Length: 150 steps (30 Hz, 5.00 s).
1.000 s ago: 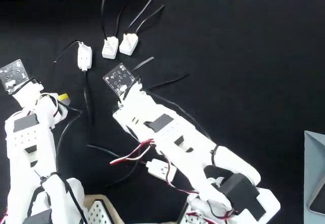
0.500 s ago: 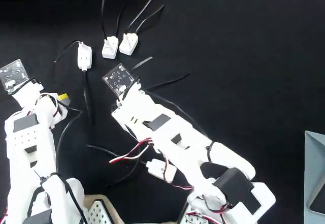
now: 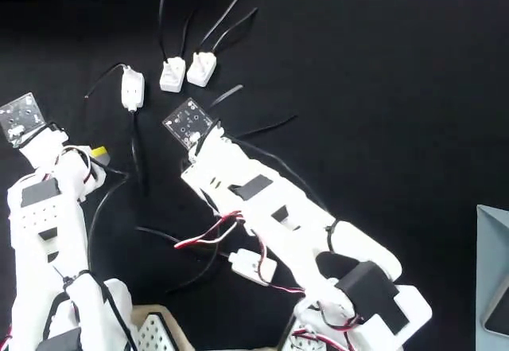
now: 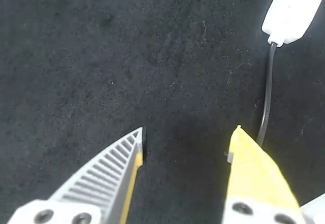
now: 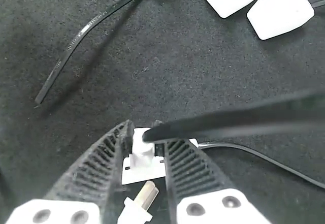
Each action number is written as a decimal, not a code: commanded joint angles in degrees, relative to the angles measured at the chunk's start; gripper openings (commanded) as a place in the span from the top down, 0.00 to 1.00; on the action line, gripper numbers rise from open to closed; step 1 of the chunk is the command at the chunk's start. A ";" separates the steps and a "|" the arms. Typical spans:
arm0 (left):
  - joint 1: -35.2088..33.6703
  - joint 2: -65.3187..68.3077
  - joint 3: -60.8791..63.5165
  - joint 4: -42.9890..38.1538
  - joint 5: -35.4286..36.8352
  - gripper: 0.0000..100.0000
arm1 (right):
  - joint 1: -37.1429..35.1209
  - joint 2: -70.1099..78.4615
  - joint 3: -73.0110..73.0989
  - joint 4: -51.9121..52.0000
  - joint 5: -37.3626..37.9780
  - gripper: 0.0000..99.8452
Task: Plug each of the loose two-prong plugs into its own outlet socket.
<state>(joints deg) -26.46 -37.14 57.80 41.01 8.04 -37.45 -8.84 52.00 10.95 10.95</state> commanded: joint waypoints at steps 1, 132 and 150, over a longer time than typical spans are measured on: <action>-0.22 -1.23 -0.40 -0.88 0.00 0.73 | 0.00 0.04 0.48 -0.18 0.18 0.99; 21.85 40.97 -32.66 -6.15 -20.84 0.82 | 22.24 -47.16 13.49 31.21 -10.37 0.99; 20.79 34.20 -50.24 29.10 -18.64 0.73 | 22.24 -47.16 13.67 31.38 -10.29 0.99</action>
<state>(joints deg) -5.54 2.68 11.12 65.98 -11.21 -15.56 -55.16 65.80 43.12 0.66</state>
